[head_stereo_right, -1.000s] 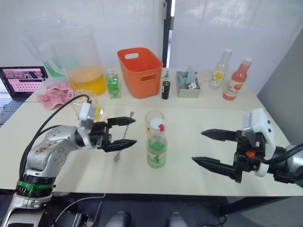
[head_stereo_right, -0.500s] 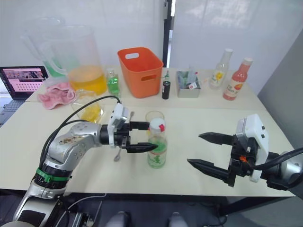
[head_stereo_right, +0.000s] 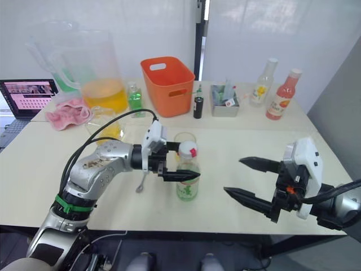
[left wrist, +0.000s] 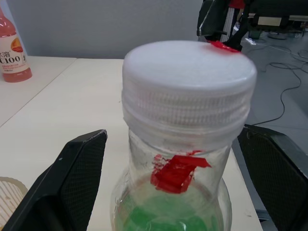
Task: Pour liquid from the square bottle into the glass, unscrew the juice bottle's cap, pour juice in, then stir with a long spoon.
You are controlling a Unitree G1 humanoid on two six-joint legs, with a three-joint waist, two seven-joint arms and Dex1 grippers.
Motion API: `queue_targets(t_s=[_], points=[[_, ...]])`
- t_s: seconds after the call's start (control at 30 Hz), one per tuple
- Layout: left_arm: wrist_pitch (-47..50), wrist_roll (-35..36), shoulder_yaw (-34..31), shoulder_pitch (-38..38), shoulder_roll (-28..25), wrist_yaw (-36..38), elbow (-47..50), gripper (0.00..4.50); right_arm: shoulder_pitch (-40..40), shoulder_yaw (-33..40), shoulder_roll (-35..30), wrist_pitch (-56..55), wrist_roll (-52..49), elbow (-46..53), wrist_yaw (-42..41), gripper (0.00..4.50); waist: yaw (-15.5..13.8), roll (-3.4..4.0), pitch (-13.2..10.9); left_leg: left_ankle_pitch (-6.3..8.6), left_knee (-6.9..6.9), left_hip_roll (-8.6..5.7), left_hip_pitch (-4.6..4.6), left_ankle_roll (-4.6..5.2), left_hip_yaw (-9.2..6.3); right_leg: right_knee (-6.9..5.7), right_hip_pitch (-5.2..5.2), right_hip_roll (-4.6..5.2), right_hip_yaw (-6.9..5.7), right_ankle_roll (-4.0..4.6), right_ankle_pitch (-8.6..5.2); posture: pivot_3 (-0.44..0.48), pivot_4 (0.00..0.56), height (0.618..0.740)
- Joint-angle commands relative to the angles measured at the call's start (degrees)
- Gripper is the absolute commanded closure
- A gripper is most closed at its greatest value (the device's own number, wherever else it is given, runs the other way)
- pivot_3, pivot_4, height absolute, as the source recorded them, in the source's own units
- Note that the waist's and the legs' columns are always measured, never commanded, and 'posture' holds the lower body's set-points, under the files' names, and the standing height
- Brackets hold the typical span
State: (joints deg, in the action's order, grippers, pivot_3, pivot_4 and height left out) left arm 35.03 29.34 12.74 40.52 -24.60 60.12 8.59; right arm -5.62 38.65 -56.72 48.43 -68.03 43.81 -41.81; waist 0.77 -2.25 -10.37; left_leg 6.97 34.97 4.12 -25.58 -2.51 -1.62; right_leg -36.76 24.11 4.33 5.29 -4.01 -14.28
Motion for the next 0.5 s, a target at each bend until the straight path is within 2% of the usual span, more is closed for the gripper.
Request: queue_targets(t_s=[0.03,0.23,0.33,0.5], points=[[-0.9,-0.2,-0.2,1.8,0.2,0.1,2.2,0.00,-0.1,1.5,0.1,-2.0,0.3,1.4,0.7,0.01,0.0,0.00,0.0,0.00,0.00,0.00,0.00,0.00,0.00,0.00,0.00,0.00,0.00,0.00,0.00,0.000,0.150,0.703],[-0.3,-0.1,-0.4,2.2,0.1,0.2,2.4,0.00,-0.1,0.9,0.0,-2.9,1.0,1.1,1.1,0.01,0.0,0.00,0.0,0.00,0.00,0.00,0.00,0.00,0.00,-0.01,0.00,0.00,0.01,-0.01,0.01,0.000,0.150,0.703],[0.0,0.0,-0.5,2.2,0.1,0.0,2.5,0.81,-0.1,0.3,-0.2,-3.3,1.6,0.9,0.9,0.00,0.0,0.00,0.0,0.00,0.01,-0.01,0.00,0.00,0.00,-0.01,-0.01,0.00,0.02,-0.02,0.01,0.000,0.150,0.703],[0.6,0.3,-0.6,2.2,0.0,-0.2,2.7,2.48,0.4,-0.5,-0.3,-3.7,2.0,0.7,0.7,0.00,0.0,0.00,0.0,0.00,0.01,-0.01,0.00,0.00,0.00,-0.01,-0.01,0.00,0.02,-0.02,0.01,0.000,0.150,0.703]])
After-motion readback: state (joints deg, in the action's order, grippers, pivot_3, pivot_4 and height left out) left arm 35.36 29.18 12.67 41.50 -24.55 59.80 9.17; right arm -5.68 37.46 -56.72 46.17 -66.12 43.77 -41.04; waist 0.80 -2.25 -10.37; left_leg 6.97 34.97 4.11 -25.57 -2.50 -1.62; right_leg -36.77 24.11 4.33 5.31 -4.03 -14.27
